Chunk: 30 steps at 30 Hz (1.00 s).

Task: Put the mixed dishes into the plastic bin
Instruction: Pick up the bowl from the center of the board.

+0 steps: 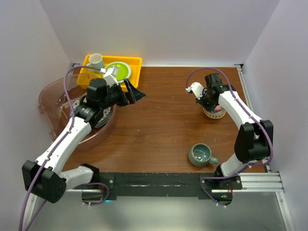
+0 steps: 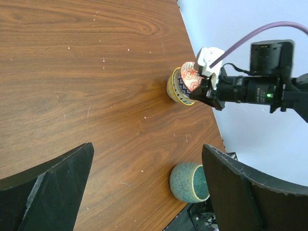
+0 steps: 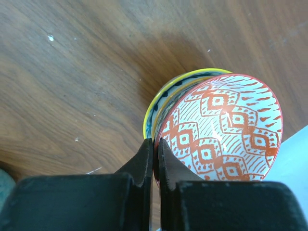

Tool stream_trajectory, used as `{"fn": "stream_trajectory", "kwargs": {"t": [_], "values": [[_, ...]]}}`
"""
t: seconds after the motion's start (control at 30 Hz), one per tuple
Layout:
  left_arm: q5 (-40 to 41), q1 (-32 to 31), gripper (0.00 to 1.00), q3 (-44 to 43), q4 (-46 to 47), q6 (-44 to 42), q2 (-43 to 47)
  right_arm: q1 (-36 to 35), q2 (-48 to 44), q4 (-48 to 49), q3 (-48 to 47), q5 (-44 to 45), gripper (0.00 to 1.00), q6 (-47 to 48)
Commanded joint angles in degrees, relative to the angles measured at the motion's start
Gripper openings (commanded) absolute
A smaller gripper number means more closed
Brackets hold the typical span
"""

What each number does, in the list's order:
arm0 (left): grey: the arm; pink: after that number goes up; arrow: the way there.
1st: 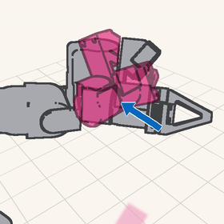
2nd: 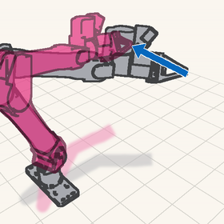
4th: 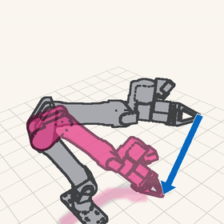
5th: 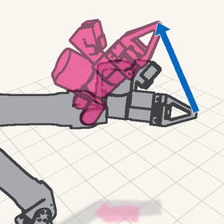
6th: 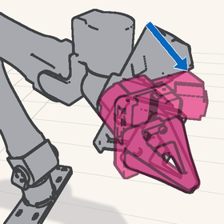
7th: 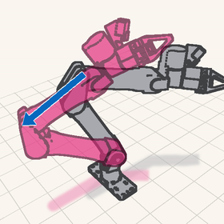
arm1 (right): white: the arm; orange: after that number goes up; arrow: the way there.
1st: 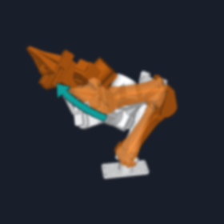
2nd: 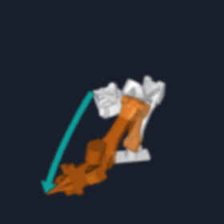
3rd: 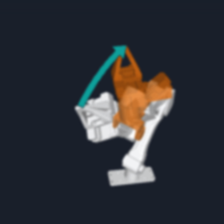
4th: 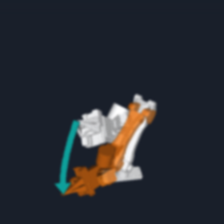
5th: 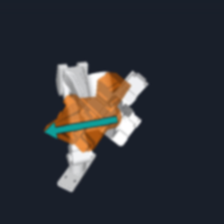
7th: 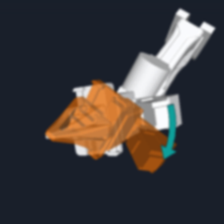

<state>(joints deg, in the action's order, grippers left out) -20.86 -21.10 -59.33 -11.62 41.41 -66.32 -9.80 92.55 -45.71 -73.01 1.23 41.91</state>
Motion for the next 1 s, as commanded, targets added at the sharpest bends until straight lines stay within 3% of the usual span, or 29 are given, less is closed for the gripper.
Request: {"fn": "stream_trajectory", "kwargs": {"t": [0.0, 0.63, 0.97], "values": [[-0.49, -0.34, 1.0, -0.26, 2.48, 0.87, 0.06, 0.05, -5.45, 0.28, -5.29, -2.9, 0.0, 1.95], [-0.76, -0.34, 1.0, -0.43, 3.18, 2.71, -0.47, -2.85, -13.36, -4.03, -7.41, -21.17, 0.0, 4.49], [-0.15, -0.34, 1.0, -1.4, 0.9, 4.91, -2.05, -12.77, -15.3, -4.48, -3.63, -25.57, 0.0, 3.62]]}}
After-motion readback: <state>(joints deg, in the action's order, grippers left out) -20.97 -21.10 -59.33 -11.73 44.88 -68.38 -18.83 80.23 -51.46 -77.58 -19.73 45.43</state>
